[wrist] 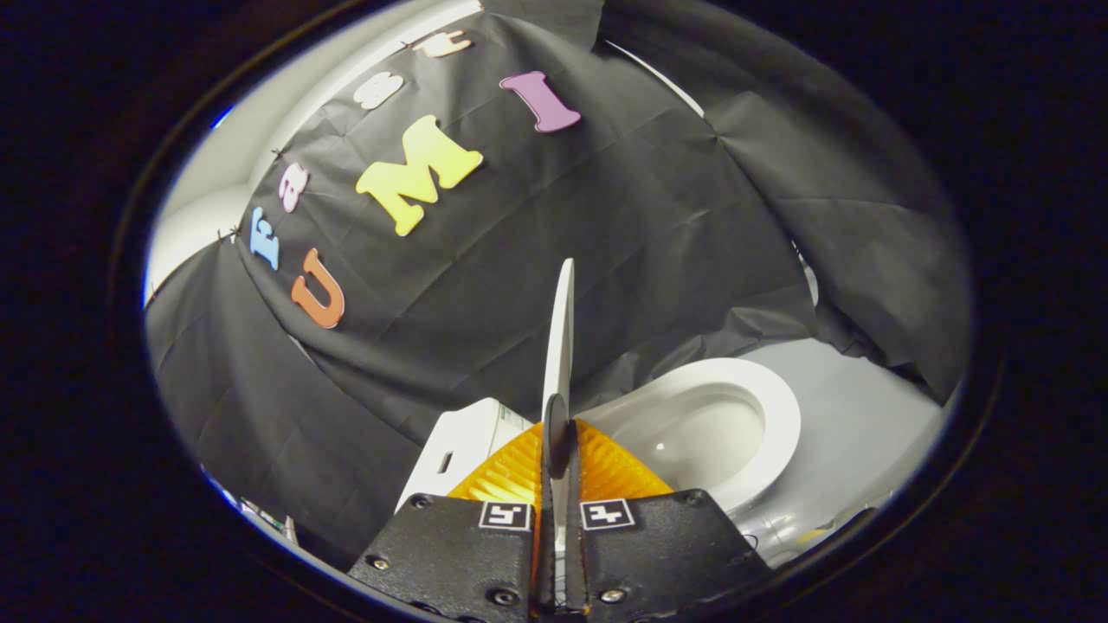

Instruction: Open the toilet lid.

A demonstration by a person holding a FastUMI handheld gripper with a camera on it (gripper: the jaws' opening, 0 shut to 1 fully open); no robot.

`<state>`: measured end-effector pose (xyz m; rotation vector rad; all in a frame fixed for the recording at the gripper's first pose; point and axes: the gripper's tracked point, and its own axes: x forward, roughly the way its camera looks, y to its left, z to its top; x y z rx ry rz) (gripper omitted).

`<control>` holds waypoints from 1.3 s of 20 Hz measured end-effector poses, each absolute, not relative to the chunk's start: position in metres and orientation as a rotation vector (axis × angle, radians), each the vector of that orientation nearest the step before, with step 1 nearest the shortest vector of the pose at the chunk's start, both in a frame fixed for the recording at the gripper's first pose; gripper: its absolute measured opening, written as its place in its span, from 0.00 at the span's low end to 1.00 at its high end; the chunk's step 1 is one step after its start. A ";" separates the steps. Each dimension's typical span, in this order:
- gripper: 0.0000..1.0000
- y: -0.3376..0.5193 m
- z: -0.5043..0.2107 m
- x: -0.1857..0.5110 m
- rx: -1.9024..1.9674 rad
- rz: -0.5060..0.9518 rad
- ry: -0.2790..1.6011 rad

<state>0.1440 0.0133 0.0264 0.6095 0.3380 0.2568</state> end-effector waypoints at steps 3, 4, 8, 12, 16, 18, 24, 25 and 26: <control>0.08 0.027 0.036 0.141 0.581 0.266 0.330; 0.08 0.031 0.038 0.140 0.570 0.264 0.328; 0.08 0.044 0.046 0.139 0.530 0.256 0.315; 0.08 0.062 0.056 0.136 0.490 0.258 0.303; 0.08 0.082 0.066 0.133 0.442 0.262 0.289; 0.08 0.091 0.069 0.132 0.420 0.262 0.284; 0.08 0.120 0.079 0.129 0.348 0.258 0.278; 0.08 0.127 0.080 0.127 0.339 0.261 0.277; 0.08 0.133 0.082 0.126 0.332 0.266 0.275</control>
